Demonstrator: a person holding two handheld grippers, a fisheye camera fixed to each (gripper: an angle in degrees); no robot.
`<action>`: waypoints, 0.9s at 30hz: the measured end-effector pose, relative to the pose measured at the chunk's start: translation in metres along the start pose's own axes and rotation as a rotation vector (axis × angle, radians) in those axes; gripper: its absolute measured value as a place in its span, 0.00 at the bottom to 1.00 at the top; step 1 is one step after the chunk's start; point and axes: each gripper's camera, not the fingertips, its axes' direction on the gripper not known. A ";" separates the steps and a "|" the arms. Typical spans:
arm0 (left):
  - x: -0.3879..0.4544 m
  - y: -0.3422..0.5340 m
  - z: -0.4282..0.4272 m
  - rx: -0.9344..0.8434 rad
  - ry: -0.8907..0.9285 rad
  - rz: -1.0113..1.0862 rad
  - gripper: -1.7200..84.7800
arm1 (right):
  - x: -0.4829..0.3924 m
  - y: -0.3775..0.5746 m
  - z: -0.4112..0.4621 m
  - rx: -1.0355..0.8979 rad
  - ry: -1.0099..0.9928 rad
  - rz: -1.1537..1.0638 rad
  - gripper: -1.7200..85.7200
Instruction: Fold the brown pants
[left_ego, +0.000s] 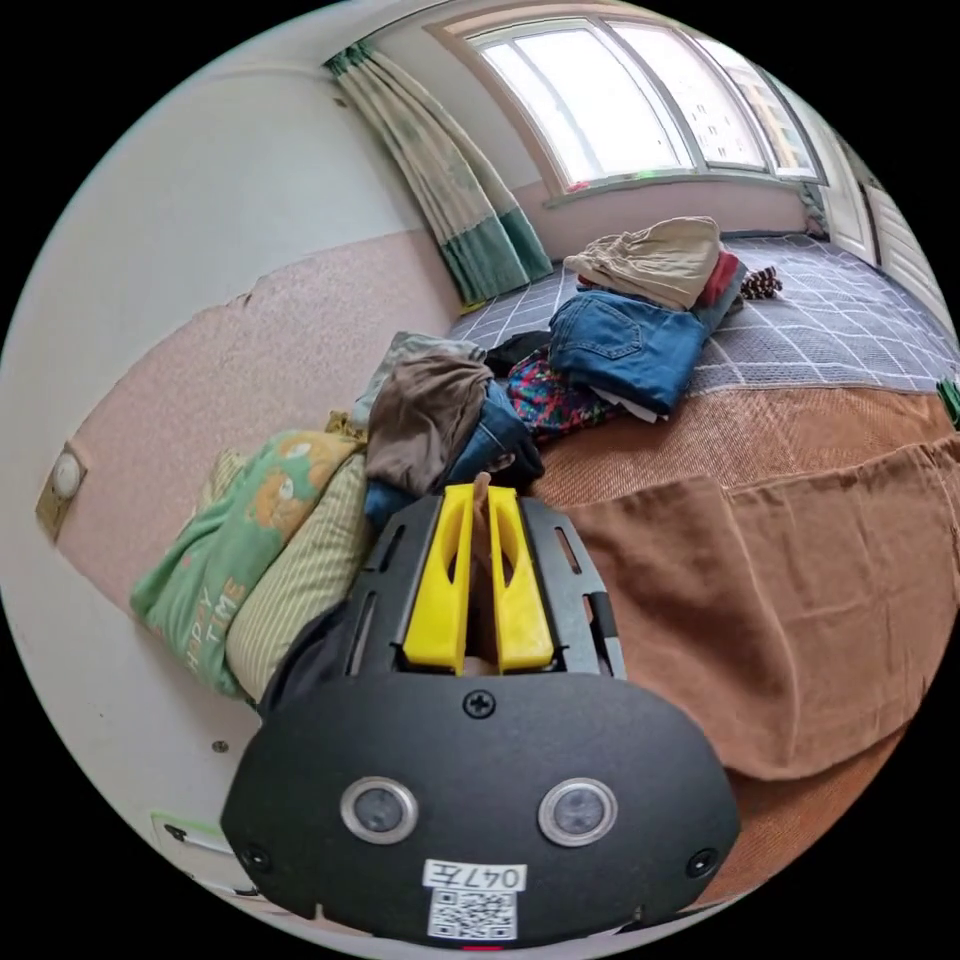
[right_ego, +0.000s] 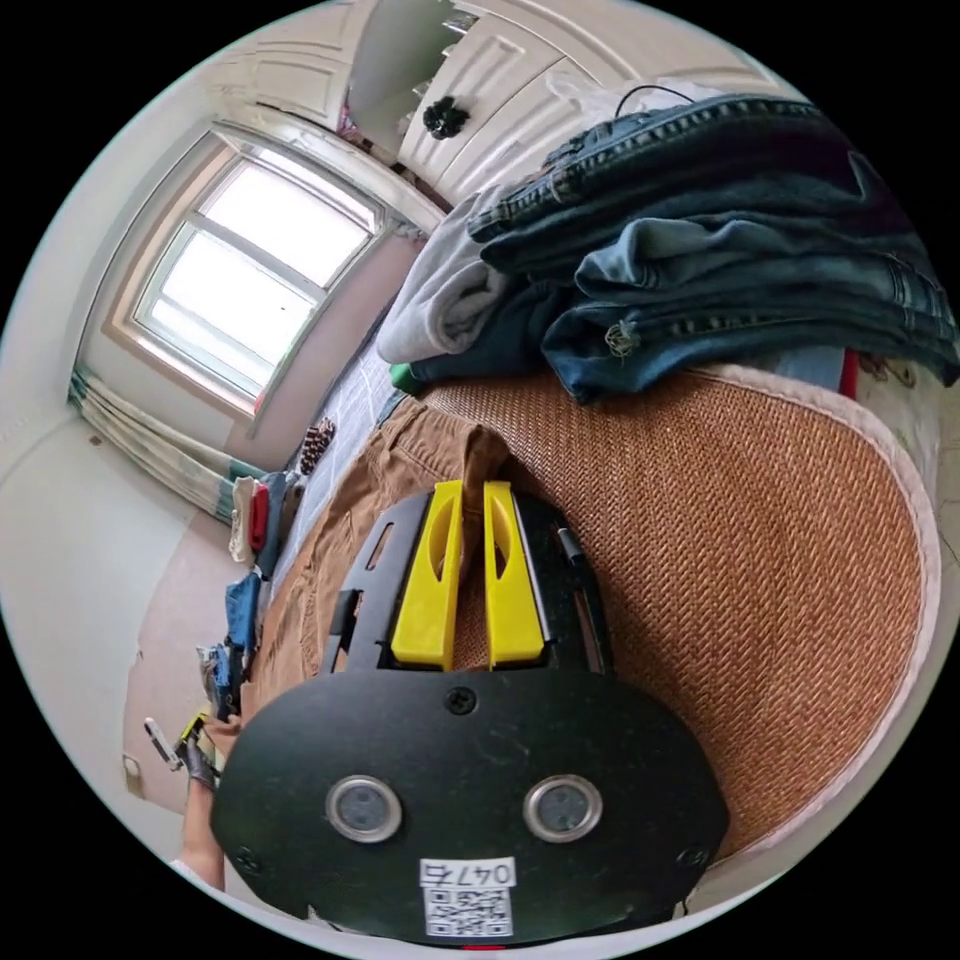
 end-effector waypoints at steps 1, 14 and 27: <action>-0.001 -0.013 0.006 -0.007 0.000 -0.028 0.02 | -0.010 -0.002 0.002 -0.007 0.033 -0.032 0.02; 0.036 0.025 0.086 -0.283 -0.043 0.052 0.02 | -0.104 -0.023 0.038 -0.003 0.176 -0.295 0.02; 0.243 -0.090 0.077 -0.108 0.003 0.269 0.02 | -0.078 -0.045 0.008 0.117 0.233 -0.140 0.02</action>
